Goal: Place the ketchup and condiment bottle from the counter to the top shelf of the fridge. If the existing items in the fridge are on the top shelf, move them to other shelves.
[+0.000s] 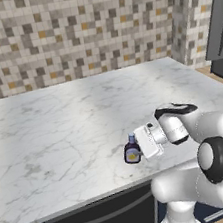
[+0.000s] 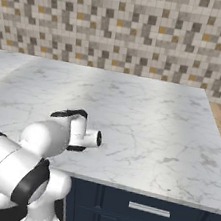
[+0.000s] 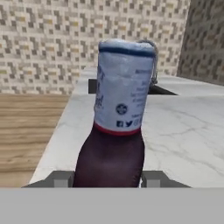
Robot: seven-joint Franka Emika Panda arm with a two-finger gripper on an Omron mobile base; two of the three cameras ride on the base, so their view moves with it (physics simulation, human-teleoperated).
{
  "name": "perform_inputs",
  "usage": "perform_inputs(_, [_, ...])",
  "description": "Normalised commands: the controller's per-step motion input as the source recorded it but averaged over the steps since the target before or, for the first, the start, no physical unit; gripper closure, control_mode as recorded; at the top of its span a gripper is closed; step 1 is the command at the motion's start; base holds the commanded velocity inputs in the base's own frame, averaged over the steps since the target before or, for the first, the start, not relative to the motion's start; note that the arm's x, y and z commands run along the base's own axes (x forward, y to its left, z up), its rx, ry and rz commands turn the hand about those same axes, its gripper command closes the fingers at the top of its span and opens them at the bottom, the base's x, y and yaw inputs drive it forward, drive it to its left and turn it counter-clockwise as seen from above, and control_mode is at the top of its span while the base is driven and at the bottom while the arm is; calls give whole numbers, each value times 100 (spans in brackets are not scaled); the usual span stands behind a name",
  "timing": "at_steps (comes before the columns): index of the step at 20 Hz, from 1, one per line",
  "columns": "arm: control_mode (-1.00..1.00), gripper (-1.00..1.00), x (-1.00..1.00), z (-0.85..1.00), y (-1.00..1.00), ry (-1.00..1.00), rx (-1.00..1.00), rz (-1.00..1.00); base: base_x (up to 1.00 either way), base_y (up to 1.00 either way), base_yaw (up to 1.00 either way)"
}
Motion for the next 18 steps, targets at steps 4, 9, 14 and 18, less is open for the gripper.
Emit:
perform_inputs(4, [-100, 100, -59, 100, -33, -14, 5, -15, 0, 0, 0])
perform_inputs(9, [-100, 100, -87, 100, -39, -11, 1, -19, 0, 0, 0])
perform_inputs(14, [-100, 100, -100, 100, -23, -10, 0, -18, 0, 0, 0])
perform_inputs(18, [-100, 100, -100, 100, -1, -3, -4, -19, 0, 0, 0])
